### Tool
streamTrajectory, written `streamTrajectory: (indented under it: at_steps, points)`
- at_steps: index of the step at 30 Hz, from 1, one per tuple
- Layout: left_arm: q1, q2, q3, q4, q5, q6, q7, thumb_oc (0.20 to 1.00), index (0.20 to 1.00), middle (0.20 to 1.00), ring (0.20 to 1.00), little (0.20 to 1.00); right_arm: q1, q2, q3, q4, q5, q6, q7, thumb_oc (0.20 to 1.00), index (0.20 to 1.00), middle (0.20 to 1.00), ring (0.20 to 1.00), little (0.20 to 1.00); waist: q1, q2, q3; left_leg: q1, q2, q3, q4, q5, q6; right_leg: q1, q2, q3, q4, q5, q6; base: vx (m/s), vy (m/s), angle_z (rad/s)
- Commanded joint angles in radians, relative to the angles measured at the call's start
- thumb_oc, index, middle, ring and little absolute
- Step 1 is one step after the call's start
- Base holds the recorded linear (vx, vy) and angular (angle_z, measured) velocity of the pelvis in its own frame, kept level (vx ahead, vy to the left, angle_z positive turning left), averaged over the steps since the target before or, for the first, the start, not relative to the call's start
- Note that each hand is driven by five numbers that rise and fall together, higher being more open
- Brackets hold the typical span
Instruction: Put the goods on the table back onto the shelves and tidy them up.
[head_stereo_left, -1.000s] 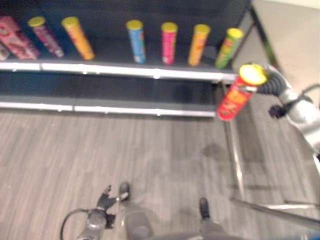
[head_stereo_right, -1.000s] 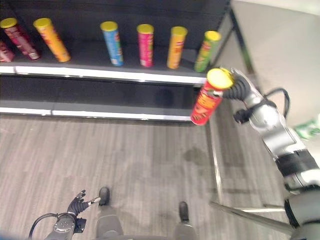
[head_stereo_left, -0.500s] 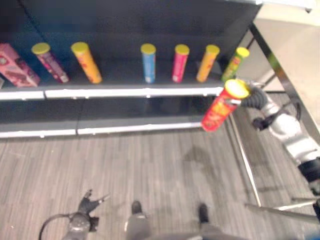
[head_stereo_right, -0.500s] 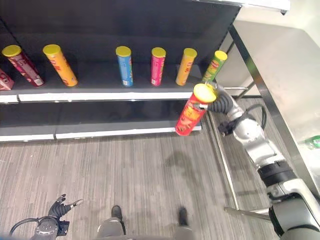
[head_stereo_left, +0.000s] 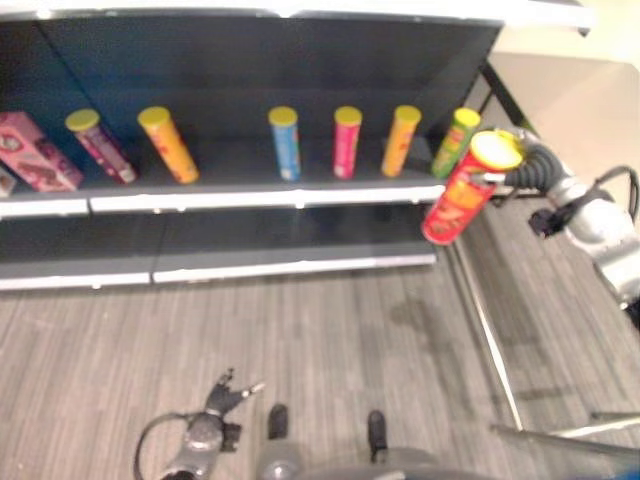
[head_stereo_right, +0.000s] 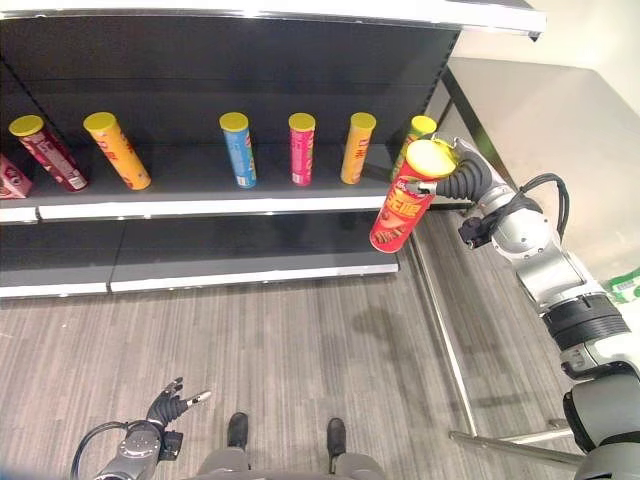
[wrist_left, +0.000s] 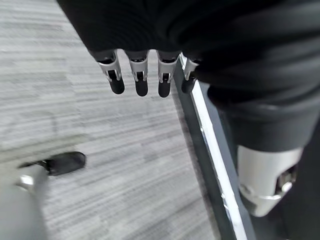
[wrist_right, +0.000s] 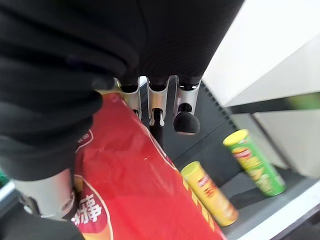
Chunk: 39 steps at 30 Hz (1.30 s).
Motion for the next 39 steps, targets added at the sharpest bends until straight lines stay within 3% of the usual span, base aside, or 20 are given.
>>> streamTrajectory:
  at_steps: [1,5,7,11,12,13,14,16,19,22,24,25,26,29,30,31,35,36,38,39]
  points:
    - [-0.014,0.041,0.005,0.006,0.024,-0.011,0.002,1.0,1.0,1.0,1.0,1.0,-0.064,-0.007,-0.048,-0.055,0.024,-0.055,-0.017,0.2,0.2,0.2,0.2,0.2,0.011,-0.034,-0.04,0.055,-0.074,0.07,0.216,-0.181,-0.013,-0.044,0.047,-0.001,0.123,-0.124,-0.01,0.12,0.058,0.03]
    - [-0.004,0.037,0.015,0.022,0.038,-0.004,0.005,1.0,1.0,1.0,1.0,1.0,-0.053,-0.013,-0.064,-0.082,0.019,-0.058,-0.019,0.2,0.2,0.2,0.2,0.2,0.013,-0.022,-0.034,0.022,-0.063,0.075,0.289,-0.167,-0.028,-0.02,0.025,-0.013,0.114,-0.141,-0.011,0.07,0.073,0.14]
    - [-0.01,0.035,0.007,0.018,0.048,-0.005,0.005,1.0,1.0,1.0,1.0,1.0,-0.029,-0.031,-0.086,-0.103,0.005,-0.06,-0.026,0.2,0.2,0.2,0.2,0.2,0.001,-0.01,-0.031,0.003,-0.015,0.133,0.283,-0.163,-0.03,-0.017,-0.015,-0.029,0.118,-0.155,0.002,0.06,0.157,0.31]
    - [-0.015,0.043,0.008,0.005,0.053,-0.012,0.012,1.0,1.0,1.0,1.0,1.0,-0.03,-0.05,-0.102,-0.14,-0.003,-0.067,-0.033,0.2,0.2,0.2,0.2,0.2,-0.008,0.002,-0.041,-0.011,0.039,0.18,0.213,-0.161,-0.035,-0.029,-0.072,-0.038,0.115,-0.157,0.027,0.04,0.245,0.18]
    - [-0.018,0.05,0.004,0.005,0.054,-0.014,0.015,1.0,1.0,1.0,1.0,1.0,-0.049,-0.059,-0.103,-0.144,-0.002,-0.075,-0.037,0.2,0.2,0.2,0.2,0.2,-0.012,0.003,-0.05,-0.027,0.093,0.198,0.161,-0.134,-0.052,-0.036,-0.115,-0.04,0.105,-0.153,0.043,0.06,0.328,0.21]
    - [-0.017,0.05,0.004,0.005,0.054,-0.014,0.015,1.0,1.0,1.0,1.0,1.0,-0.049,-0.058,-0.103,-0.144,-0.002,-0.075,-0.037,0.2,0.2,0.2,0.2,0.2,-0.013,0.002,-0.05,-0.025,0.092,0.198,0.159,-0.134,-0.052,-0.034,-0.115,-0.041,0.105,-0.154,0.044,0.13,0.488,0.24]
    - [-0.009,0.063,0.005,-0.003,0.047,-0.02,0.02,1.0,1.0,1.0,1.0,1.0,-0.065,-0.06,-0.097,-0.138,-0.005,-0.087,-0.048,0.2,0.2,0.2,0.2,0.2,-0.007,-0.002,-0.061,-0.055,0.165,0.186,0.104,-0.066,-0.08,-0.031,-0.157,-0.03,0.079,-0.139,0.066,0.14,0.393,0.26]
    - [-0.005,0.072,0.004,-0.006,0.043,-0.024,0.03,1.0,1.0,1.0,1.0,1.0,-0.061,-0.053,-0.097,-0.119,-0.006,-0.093,-0.06,0.2,0.2,0.2,0.2,0.2,-0.002,-0.006,-0.07,-0.077,0.23,0.153,0.052,0.005,-0.115,-0.017,-0.194,-0.021,0.044,-0.126,0.091,0.2,0.492,0.11]
    - [-0.003,0.092,-0.007,-0.01,0.042,-0.035,0.043,1.0,1.0,1.0,1.0,1.0,-0.044,-0.02,-0.083,-0.101,-0.009,-0.098,-0.065,0.2,0.2,0.2,0.2,0.2,0.009,-0.012,-0.076,-0.097,0.285,0.076,0.014,0.056,-0.134,-0.008,-0.243,0.005,-0.006,-0.093,0.1,0.18,0.473,-0.11]
    - [-0.009,0.117,-0.016,-0.031,0.033,-0.047,0.042,1.0,1.0,1.0,1.0,1.0,-0.087,-0.011,-0.052,-0.096,-0.005,-0.098,-0.053,0.2,0.2,0.2,0.2,0.2,0.018,-0.004,-0.077,-0.112,0.285,0.031,0.046,0.021,-0.134,-0.013,-0.273,0.024,-0.018,-0.073,0.1,0.12,0.498,-0.38]
    - [-0.05,0.123,-0.054,-0.054,0.07,-0.049,0.022,1.0,1.0,1.0,1.0,1.0,-0.091,-0.007,-0.042,-0.06,-0.005,-0.092,-0.038,0.2,0.2,0.2,0.2,0.2,0.001,0.028,-0.087,-0.097,0.296,0.104,0.104,-0.057,-0.134,-0.025,-0.325,0.036,-0.018,-0.032,0.1,0.07,0.758,-0.31]
    - [-0.047,0.126,-0.077,-0.051,0.097,-0.047,0.026,1.0,1.0,1.0,1.0,1.0,-0.065,0.032,-0.051,-0.06,-0.003,-0.083,-0.038,0.2,0.2,0.2,0.2,0.2,0.0,0.031,-0.074,-0.105,0.264,0.119,0.166,-0.069,-0.134,-0.035,-0.367,0.022,-0.018,0.055,0.1,0.0,0.903,-0.35]
    - [-0.055,0.147,-0.072,-0.048,0.098,-0.031,0.011,1.0,1.0,1.0,1.0,1.0,-0.075,0.078,-0.03,-0.054,-0.009,-0.072,-0.038,0.2,0.2,0.2,0.2,0.2,-0.004,0.029,-0.062,-0.091,0.219,0.142,0.175,-0.116,-0.131,-0.09,-0.399,0.019,-0.018,0.18,0.1,-0.01,0.716,-0.34]
    - [-0.051,0.179,-0.062,-0.055,0.118,-0.026,-0.008,1.0,1.0,1.0,1.0,1.0,-0.086,0.077,-0.029,-0.041,-0.017,-0.067,-0.03,0.2,0.2,0.2,0.2,0.2,-0.013,0.025,-0.064,-0.078,0.183,0.164,0.153,-0.115,-0.106,-0.108,-0.382,0.004,0.001,0.211,0.1,0.01,0.448,-0.2]
    - [-0.036,0.188,-0.054,-0.047,0.116,-0.019,-0.029,1.0,1.0,1.0,1.0,1.0,-0.089,0.065,-0.041,-0.041,-0.003,-0.063,-0.019,0.2,0.2,0.2,0.2,0.2,-0.016,0.023,-0.065,-0.054,0.15,0.175,0.116,-0.119,-0.079,-0.099,-0.324,0.036,0.031,0.163,0.1,0.02,0.26,0.02]
    - [-0.036,0.188,-0.054,-0.047,0.116,-0.019,-0.029,1.0,1.0,1.0,1.0,1.0,-0.089,0.065,-0.041,-0.041,-0.003,-0.063,-0.019,0.2,0.2,0.2,0.2,0.2,-0.016,0.022,-0.067,-0.057,0.149,0.176,0.114,-0.116,-0.079,-0.103,-0.325,0.038,0.032,0.164,0.1,0.02,0.412,0.09]
    - [-0.049,0.189,-0.043,0.004,0.136,-0.008,-0.026,1.0,1.0,1.0,1.0,1.0,-0.121,0.051,-0.04,-0.03,0.031,-0.072,-0.026,0.2,0.2,0.2,0.2,0.2,-0.023,0.002,-0.076,-0.03,0.041,0.185,0.004,-0.103,-0.019,-0.088,-0.135,0.098,0.093,-0.015,0.1,-0.01,0.38,0.16]
    - [-0.051,0.175,-0.032,0.029,0.149,-0.001,-0.001,1.0,1.0,1.0,1.0,1.0,-0.134,0.031,-0.007,0.008,0.026,-0.096,-0.027,0.2,0.2,0.2,0.2,0.2,-0.012,-0.005,-0.069,-0.005,-0.007,0.183,-0.009,-0.12,0.002,-0.081,-0.034,0.1,0.101,-0.109,0.083,0.01,0.298,0.22]
    - [-0.066,0.17,-0.049,0.031,0.141,-0.014,-0.012,1.0,1.0,1.0,1.0,1.0,-0.174,0.02,0.003,0.027,0.013,-0.08,-0.025,0.2,0.2,0.2,0.2,0.2,-0.012,-0.008,-0.062,-0.01,-0.026,0.16,0.003,-0.121,0.001,-0.081,-0.014,0.115,0.111,-0.118,0.086,0.1,0.157,-0.04]
    - [-0.056,0.151,-0.043,0.026,0.116,0.004,-0.022,1.0,1.0,1.0,1.0,1.0,-0.174,0.013,0.009,-0.018,0.026,-0.076,-0.025,0.2,0.2,0.2,0.2,0.2,-0.017,-0.013,-0.058,0.016,-0.039,0.143,-0.004,-0.124,0.002,-0.09,0.015,0.127,0.128,-0.11,0.061,0.26,0.102,0.02]
